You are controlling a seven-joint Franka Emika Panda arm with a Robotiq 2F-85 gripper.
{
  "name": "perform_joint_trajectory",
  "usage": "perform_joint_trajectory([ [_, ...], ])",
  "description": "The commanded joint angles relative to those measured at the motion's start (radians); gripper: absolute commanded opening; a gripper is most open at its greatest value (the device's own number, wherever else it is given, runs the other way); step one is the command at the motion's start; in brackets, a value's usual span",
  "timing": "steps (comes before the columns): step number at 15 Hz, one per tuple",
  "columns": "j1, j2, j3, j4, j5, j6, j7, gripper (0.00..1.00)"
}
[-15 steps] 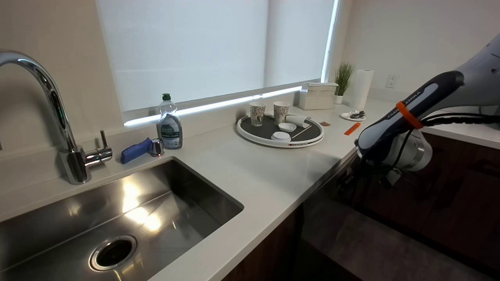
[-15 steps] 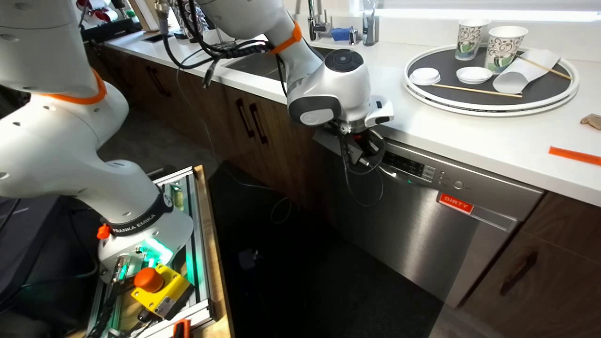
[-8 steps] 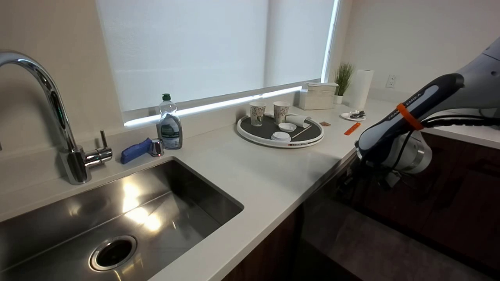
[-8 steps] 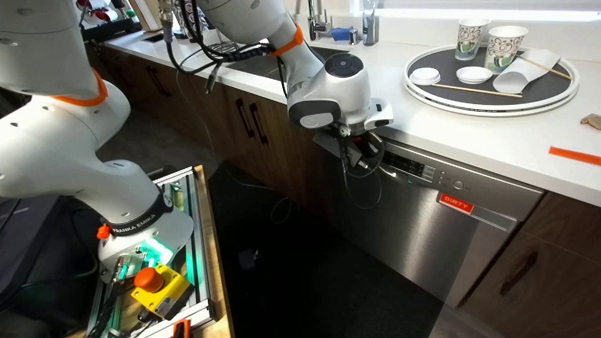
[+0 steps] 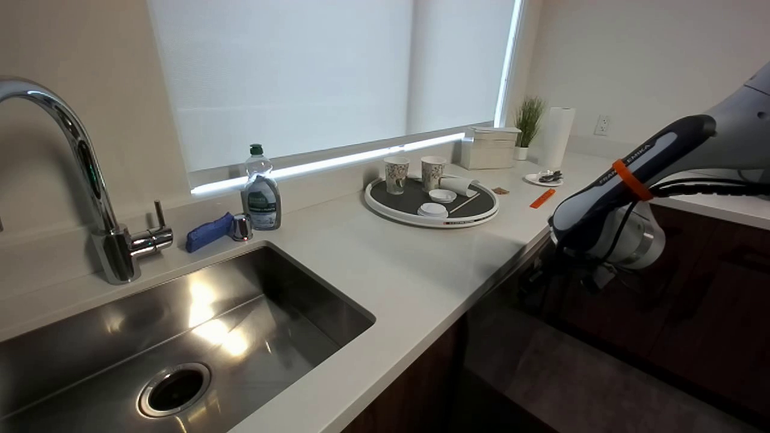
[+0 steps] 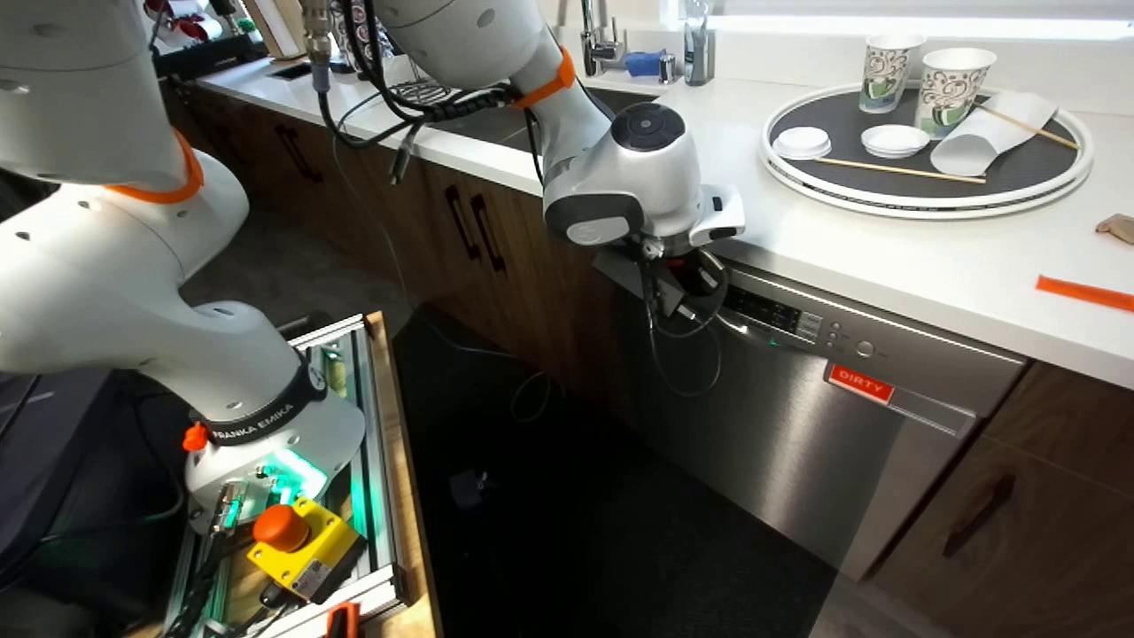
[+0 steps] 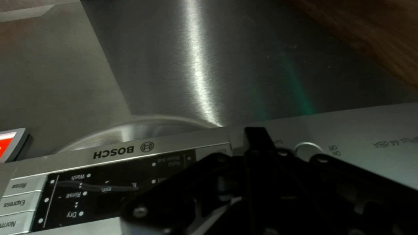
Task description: Press a button the dishwasher
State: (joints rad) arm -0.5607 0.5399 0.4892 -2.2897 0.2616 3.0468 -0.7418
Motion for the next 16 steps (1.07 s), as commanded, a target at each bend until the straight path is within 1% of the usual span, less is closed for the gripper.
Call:
perform_joint_trajectory([
  [1, -0.016, 0.025, 0.009, 0.010, -0.049, 0.010, 0.041, 0.00],
  [2, -0.020, 0.009, 0.013, 0.002, -0.056, 0.004, 0.045, 0.01],
  [8, -0.018, 0.011, 0.011, 0.002, -0.064, 0.004, 0.052, 0.00],
  [11, -0.028, 0.017, 0.025, 0.004, -0.073, 0.012, 0.056, 0.00],
  [16, -0.019, 0.018, 0.017, 0.005, -0.094, 0.022, 0.078, 0.00],
])
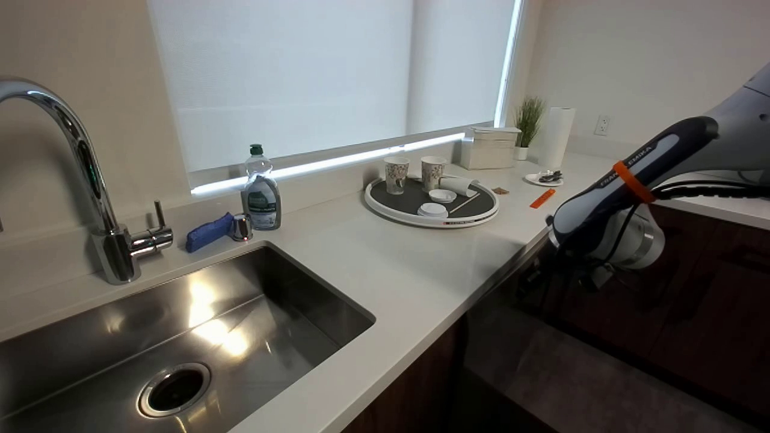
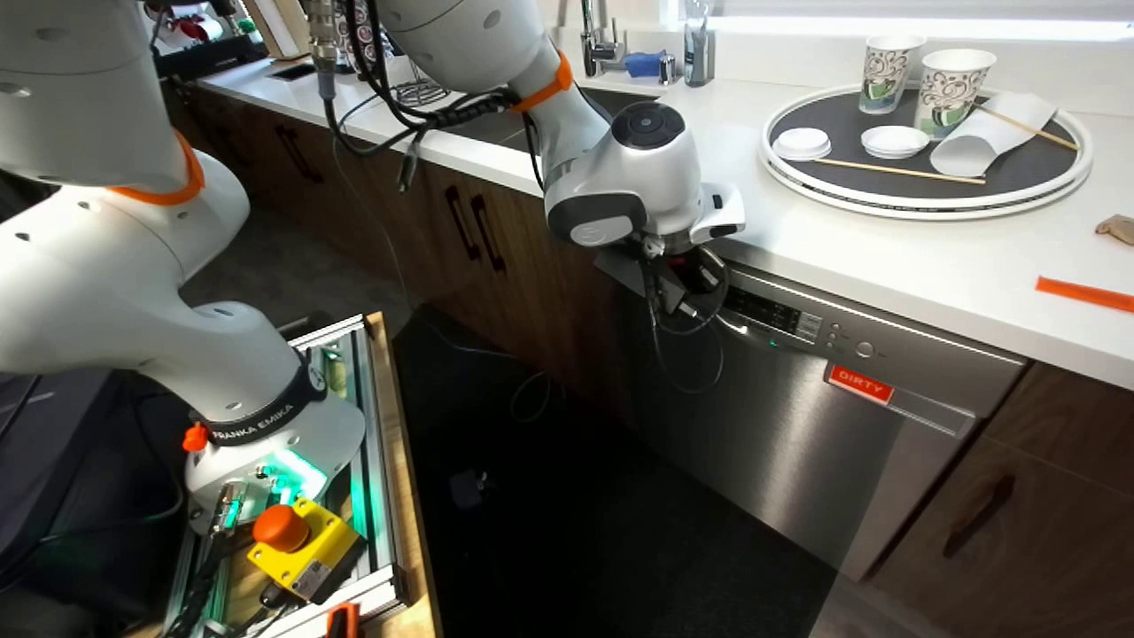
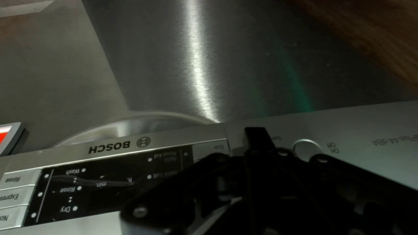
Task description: Press a button the dishwasher
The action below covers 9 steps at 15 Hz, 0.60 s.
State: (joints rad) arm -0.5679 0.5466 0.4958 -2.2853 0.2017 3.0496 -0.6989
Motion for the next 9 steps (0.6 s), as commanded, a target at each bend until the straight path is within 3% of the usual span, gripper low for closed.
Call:
perform_joint_trajectory([
  [1, -0.014, 0.013, 0.013, 0.001, -0.036, 0.019, 0.038, 0.00],
  [9, 0.002, 0.020, -0.001, 0.009, -0.065, 0.023, 0.078, 0.00],
])
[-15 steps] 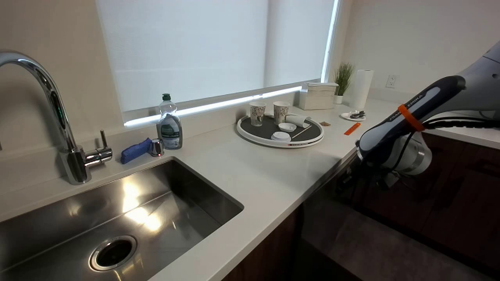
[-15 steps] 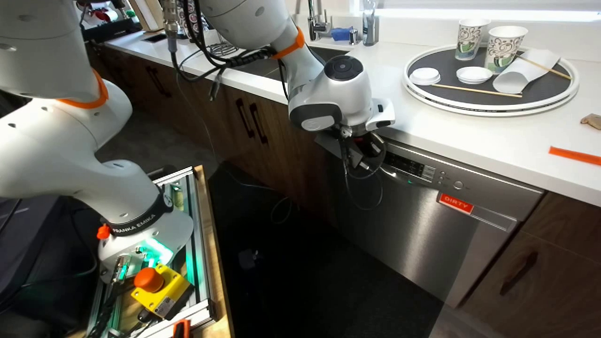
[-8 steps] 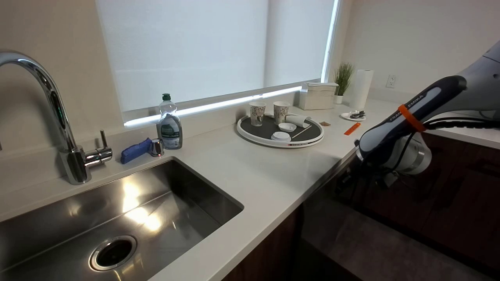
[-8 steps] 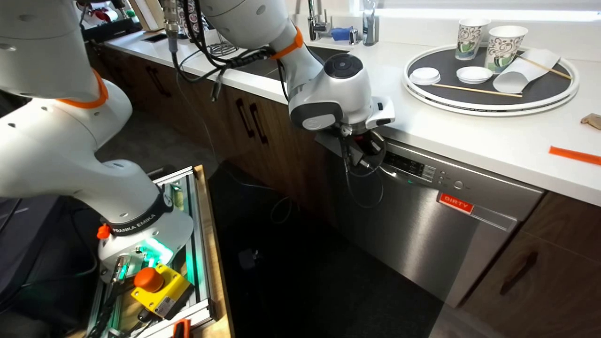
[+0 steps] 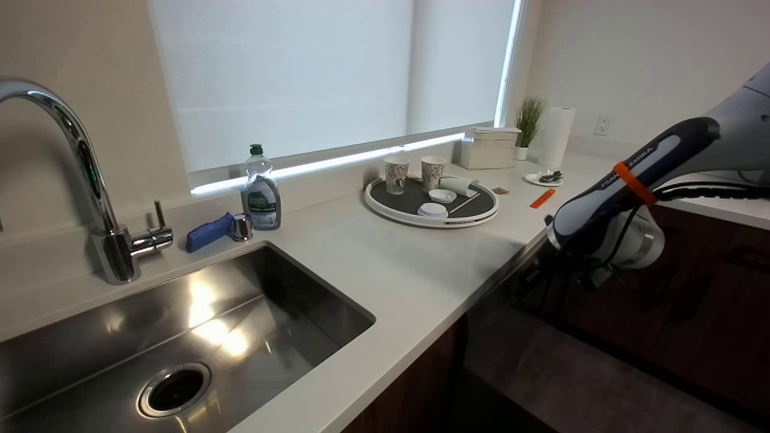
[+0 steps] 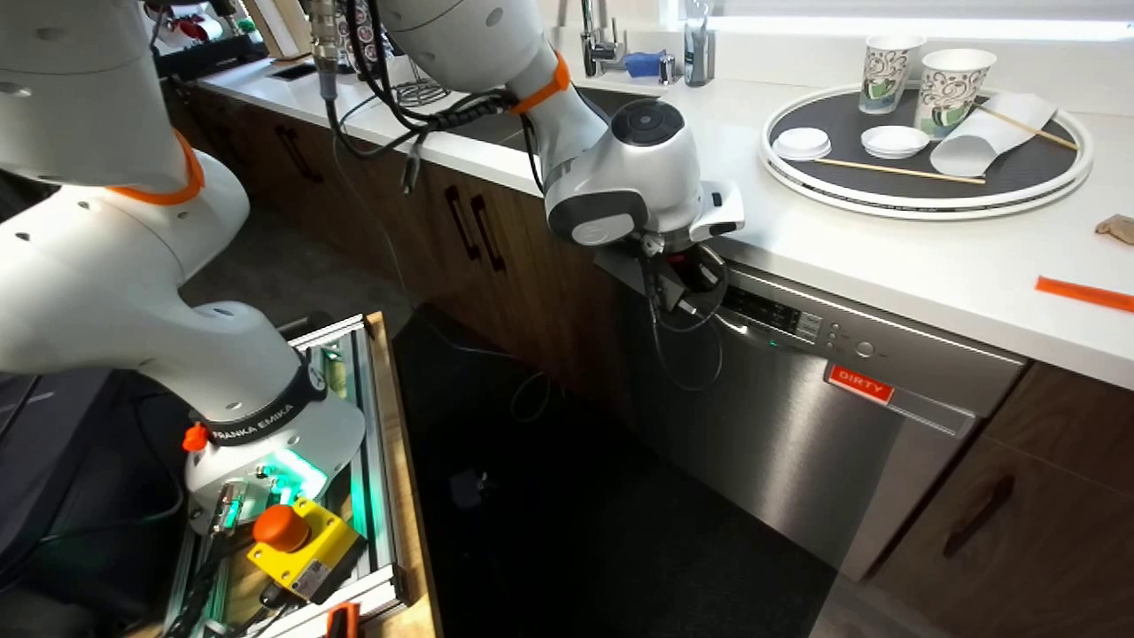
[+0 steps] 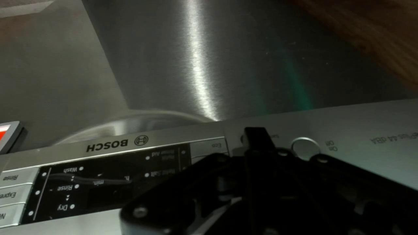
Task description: Press a button the dishwasher
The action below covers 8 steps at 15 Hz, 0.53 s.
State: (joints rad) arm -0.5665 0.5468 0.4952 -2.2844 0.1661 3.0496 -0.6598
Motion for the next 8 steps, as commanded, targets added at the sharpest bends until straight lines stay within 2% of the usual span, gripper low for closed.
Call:
perform_joint_trajectory([
  [1, -0.001, 0.023, 0.003, 0.011, -0.030, 0.024, 0.044, 0.00],
  [8, 0.019, 0.036, -0.021, 0.025, -0.057, 0.029, 0.090, 0.00],
])
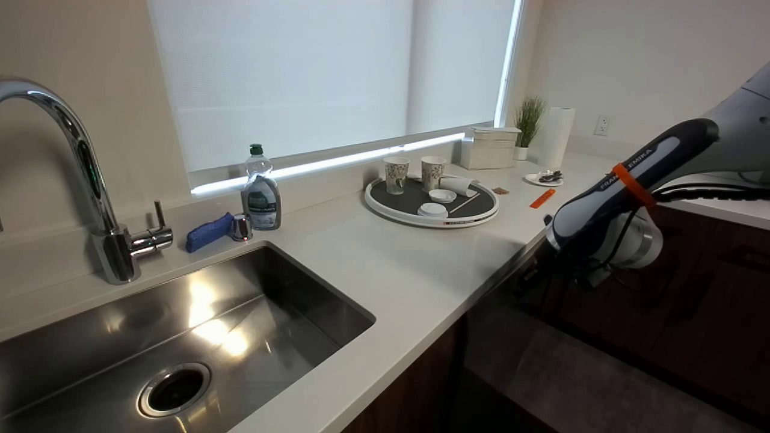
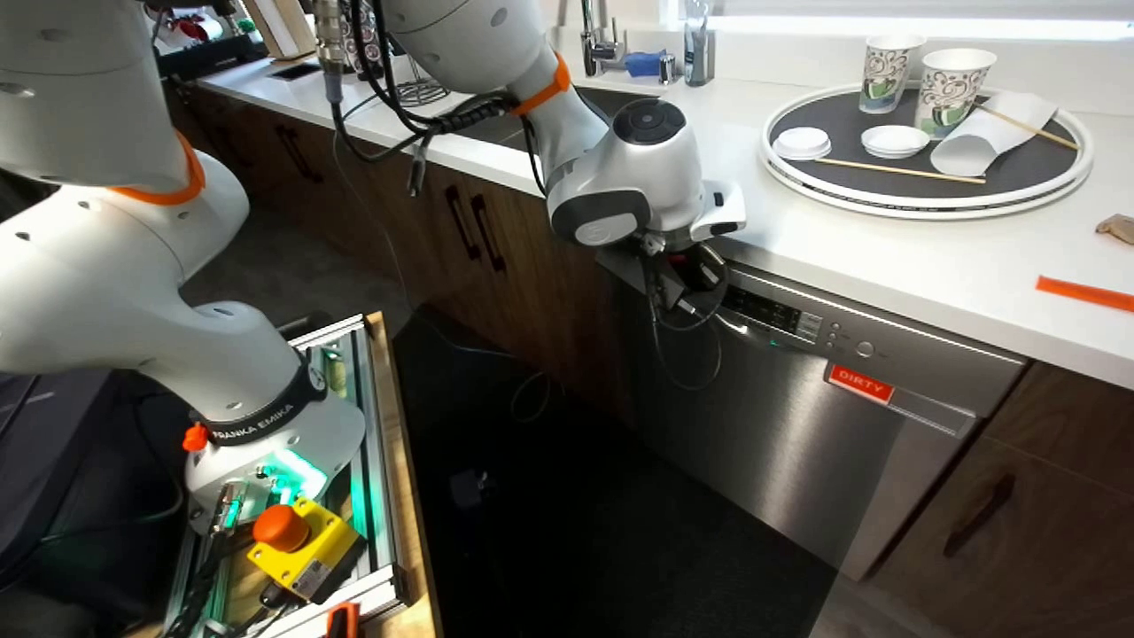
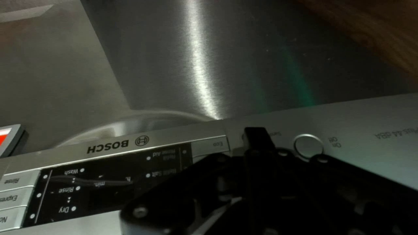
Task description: Press a button the dishwasher
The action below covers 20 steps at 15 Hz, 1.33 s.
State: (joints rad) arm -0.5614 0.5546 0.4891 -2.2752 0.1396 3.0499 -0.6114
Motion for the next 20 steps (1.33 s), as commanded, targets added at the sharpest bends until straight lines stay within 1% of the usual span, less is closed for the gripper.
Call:
perform_joint_trajectory([
  [1, 0.018, 0.031, -0.019, 0.017, -0.035, 0.030, 0.049, 0.00],
  [4, 0.020, 0.042, -0.020, 0.024, -0.043, 0.036, 0.066, 0.00],
  [10, -0.012, 0.065, 0.017, 0.037, -0.048, 0.047, 0.076, 0.00],
  [20, -0.129, 0.095, 0.123, 0.034, -0.045, 0.060, 0.066, 0.00],
])
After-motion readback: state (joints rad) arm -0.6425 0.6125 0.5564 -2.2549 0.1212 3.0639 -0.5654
